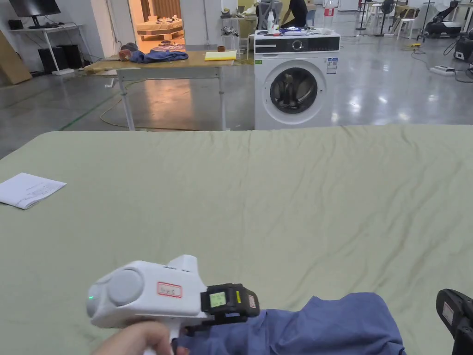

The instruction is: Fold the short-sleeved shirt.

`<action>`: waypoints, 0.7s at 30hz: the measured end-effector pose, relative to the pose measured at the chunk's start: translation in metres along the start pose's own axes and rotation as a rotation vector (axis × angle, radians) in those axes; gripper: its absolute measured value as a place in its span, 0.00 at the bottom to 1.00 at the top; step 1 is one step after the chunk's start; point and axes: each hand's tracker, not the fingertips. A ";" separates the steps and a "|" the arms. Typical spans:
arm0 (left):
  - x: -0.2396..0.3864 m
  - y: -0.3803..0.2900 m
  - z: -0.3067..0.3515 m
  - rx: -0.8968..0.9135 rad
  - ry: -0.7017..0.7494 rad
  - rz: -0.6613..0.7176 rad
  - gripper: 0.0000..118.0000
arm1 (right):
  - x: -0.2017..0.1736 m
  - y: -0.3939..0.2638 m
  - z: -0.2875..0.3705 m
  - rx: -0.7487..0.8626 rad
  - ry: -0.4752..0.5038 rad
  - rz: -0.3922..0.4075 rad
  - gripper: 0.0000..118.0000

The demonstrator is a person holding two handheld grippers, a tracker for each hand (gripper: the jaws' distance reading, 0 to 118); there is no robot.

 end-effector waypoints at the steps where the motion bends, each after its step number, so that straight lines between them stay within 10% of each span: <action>1: 0.000 -0.003 0.014 0.046 0.024 -0.045 0.55 | 0.000 0.000 -0.001 0.000 0.002 -0.006 0.00; 3: 0.004 -0.010 0.035 0.118 0.111 -0.157 0.02 | 0.000 0.000 -0.003 0.004 0.008 -0.018 0.00; 5: 0.007 -0.018 0.035 0.137 0.257 -0.272 0.00 | -0.002 0.000 -0.005 0.008 0.015 -0.023 0.00; 21: 0.039 -0.047 -0.088 -0.244 -0.107 -0.261 0.00 | -0.009 -0.008 -0.004 -0.031 0.001 0.003 0.00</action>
